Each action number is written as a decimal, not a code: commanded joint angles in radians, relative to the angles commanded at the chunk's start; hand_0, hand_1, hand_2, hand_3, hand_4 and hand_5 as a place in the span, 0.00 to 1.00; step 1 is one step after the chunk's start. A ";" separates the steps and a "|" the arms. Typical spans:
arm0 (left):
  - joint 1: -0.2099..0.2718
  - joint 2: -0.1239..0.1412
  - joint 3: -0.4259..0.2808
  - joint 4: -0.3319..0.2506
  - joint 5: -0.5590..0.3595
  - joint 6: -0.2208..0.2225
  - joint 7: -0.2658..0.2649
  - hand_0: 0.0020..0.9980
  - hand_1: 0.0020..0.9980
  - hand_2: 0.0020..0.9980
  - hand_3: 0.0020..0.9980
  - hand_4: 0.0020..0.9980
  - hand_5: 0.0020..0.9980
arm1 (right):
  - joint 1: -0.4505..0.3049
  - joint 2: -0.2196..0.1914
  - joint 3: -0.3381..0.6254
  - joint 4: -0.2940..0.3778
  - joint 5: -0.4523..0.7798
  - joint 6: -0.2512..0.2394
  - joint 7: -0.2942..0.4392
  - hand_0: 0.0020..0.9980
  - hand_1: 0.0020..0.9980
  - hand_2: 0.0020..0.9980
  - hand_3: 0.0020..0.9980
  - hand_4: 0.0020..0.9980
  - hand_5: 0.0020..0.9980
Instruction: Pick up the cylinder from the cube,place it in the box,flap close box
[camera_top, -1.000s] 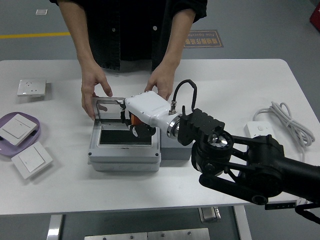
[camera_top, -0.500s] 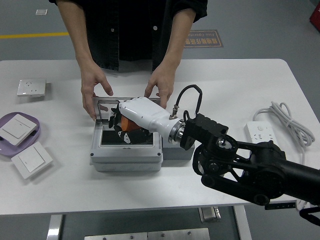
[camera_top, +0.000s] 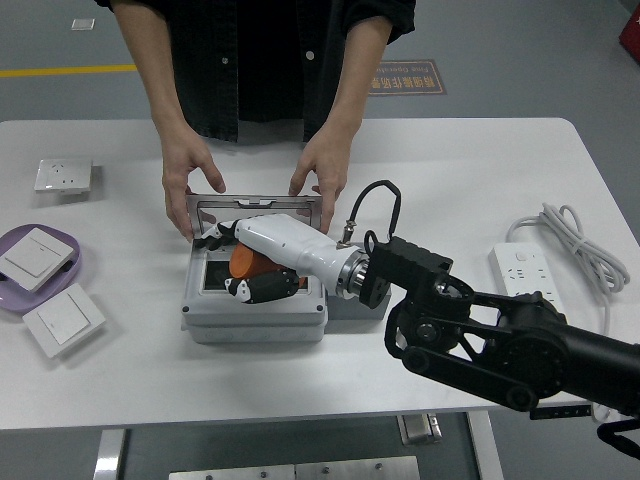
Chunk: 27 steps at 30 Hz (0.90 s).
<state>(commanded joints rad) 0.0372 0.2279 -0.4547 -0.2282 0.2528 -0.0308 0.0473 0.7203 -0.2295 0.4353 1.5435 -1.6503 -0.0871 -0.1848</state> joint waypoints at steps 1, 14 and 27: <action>-0.001 0.000 -0.005 -0.001 0.006 0.000 0.000 0.73 0.72 0.71 0.77 0.70 0.34 | 0.000 0.001 0.000 -0.002 0.002 -0.002 0.001 0.91 0.82 0.83 0.91 0.70 0.32; -0.001 0.002 -0.014 -0.005 0.020 -0.001 0.001 0.73 0.72 0.71 0.76 0.69 0.33 | -0.003 0.003 0.000 -0.008 0.009 -0.027 0.017 0.89 0.80 0.80 0.89 0.73 0.28; 0.005 0.001 -0.022 -0.009 0.029 -0.004 0.003 0.73 0.72 0.71 0.75 0.69 0.33 | -0.008 -0.038 0.038 0.078 0.219 -0.148 0.155 0.88 0.78 0.77 0.85 0.74 0.29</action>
<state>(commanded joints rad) 0.0423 0.2286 -0.4769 -0.2367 0.2816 -0.0343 0.0503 0.7121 -0.2680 0.4732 1.6216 -1.4308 -0.2354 -0.0301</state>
